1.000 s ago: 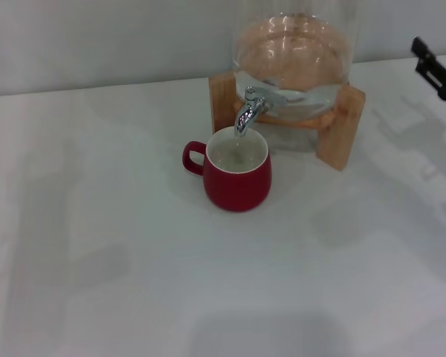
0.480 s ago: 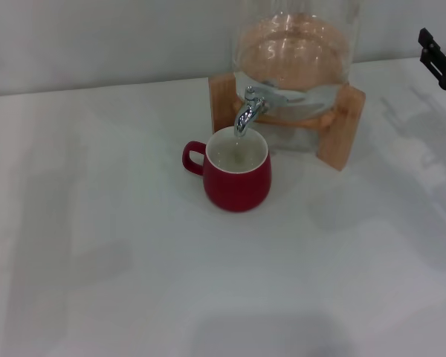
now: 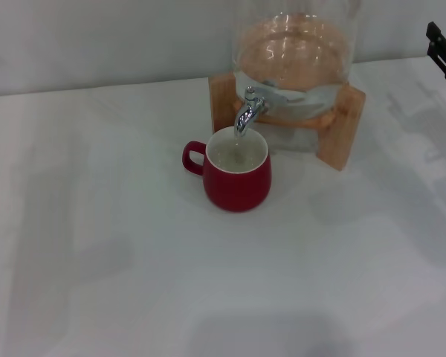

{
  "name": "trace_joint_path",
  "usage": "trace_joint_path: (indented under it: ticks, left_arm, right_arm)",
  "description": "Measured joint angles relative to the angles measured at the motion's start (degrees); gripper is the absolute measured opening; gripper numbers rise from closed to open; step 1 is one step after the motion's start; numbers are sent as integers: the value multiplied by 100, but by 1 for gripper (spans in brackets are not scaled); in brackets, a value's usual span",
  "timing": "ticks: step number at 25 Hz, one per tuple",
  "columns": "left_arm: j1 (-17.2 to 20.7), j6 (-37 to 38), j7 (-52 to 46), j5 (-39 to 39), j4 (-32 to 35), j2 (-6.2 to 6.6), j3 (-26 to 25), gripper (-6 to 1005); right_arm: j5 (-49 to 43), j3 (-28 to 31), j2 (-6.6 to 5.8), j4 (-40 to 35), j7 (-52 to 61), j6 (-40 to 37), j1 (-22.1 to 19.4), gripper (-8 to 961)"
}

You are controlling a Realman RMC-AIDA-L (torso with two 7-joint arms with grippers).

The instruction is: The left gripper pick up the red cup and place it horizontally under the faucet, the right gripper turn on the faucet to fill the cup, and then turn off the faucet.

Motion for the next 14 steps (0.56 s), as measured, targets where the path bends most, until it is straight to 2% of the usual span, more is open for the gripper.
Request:
trace_joint_path:
  ticks: [14]
  left_arm:
    - [36, -31, 0, -9, 0, -14, 0, 837]
  right_arm:
    - [53, 0, -1, 0, -1, -3, -25, 662]
